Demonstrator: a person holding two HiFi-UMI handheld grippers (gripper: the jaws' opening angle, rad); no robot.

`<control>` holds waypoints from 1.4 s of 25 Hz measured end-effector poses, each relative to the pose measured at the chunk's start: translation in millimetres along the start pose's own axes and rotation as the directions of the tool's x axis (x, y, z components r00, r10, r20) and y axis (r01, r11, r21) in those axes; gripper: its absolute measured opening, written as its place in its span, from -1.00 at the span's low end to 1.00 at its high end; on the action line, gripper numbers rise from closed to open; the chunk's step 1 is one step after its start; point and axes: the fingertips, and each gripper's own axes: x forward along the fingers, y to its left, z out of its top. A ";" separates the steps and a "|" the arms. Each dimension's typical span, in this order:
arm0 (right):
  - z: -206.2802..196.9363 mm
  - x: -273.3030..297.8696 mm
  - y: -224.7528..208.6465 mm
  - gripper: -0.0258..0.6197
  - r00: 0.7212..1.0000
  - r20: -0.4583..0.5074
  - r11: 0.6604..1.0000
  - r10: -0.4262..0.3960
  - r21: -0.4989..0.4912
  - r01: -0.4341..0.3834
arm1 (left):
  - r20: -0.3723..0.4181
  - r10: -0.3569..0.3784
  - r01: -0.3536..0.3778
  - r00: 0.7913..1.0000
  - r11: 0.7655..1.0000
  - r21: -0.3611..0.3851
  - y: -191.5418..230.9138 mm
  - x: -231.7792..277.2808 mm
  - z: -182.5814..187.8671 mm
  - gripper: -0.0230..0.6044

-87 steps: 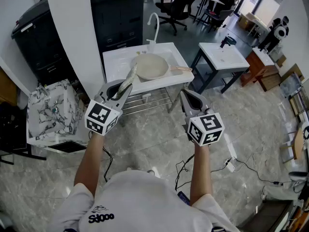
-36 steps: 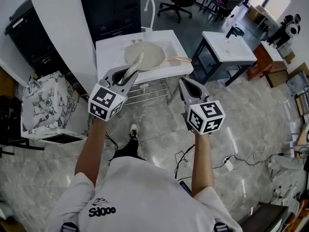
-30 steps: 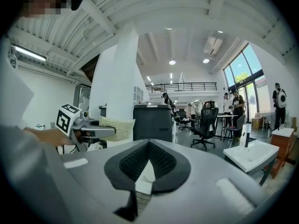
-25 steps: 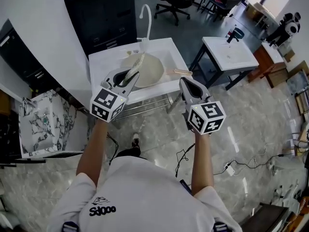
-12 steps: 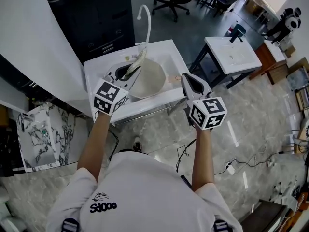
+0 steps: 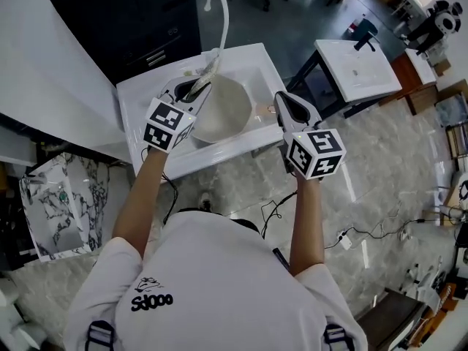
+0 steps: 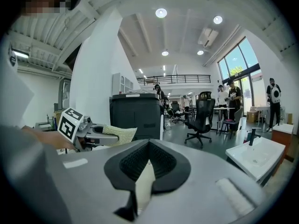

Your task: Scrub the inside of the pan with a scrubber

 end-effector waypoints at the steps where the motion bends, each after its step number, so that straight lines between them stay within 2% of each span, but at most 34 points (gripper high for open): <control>1: -1.1 4.2 -1.0 -0.89 1.000 -0.004 1.000 0.002 0.000 -0.002 | -0.016 -0.001 0.001 1.000 1.000 0.001 2.5 4.1 -6.2 -0.72; 6: -9.2 28.2 -12.2 -0.89 1.000 -0.019 1.000 0.023 0.013 -0.023 | -0.096 0.018 -0.018 0.995 1.000 0.003 15.5 30.0 -32.5 -0.72; 10: -23.8 47.8 -21.3 -0.89 0.996 -0.055 0.997 0.075 0.024 -0.074 | -0.184 0.068 -0.060 0.980 0.997 0.048 18.5 47.5 -59.6 -0.72; 15: -33.8 72.9 -35.5 -0.89 0.987 -0.085 0.991 0.135 0.018 -0.133 | -0.260 0.087 -0.085 0.962 0.996 0.018 26.7 72.5 -86.9 -0.72; 25: -57.2 116.8 -63.0 -0.89 0.963 -0.123 0.970 0.241 0.051 -0.236 | -0.421 0.137 -0.145 0.897 0.989 0.013 39.8 120.6 -146.7 -0.72; 29: -74.5 129.1 -70.6 -0.89 0.949 -0.154 0.961 0.273 0.076 -0.265 | -0.467 0.157 -0.175 0.870 0.985 0.003 45.1 136.9 -169.5 -0.72; 35: -101.1 142.3 -75.8 -0.89 0.931 -0.202 0.952 0.303 0.111 -0.286 | -0.520 0.151 -0.181 0.841 0.984 -0.007 47.3 155.7 -201.8 -0.72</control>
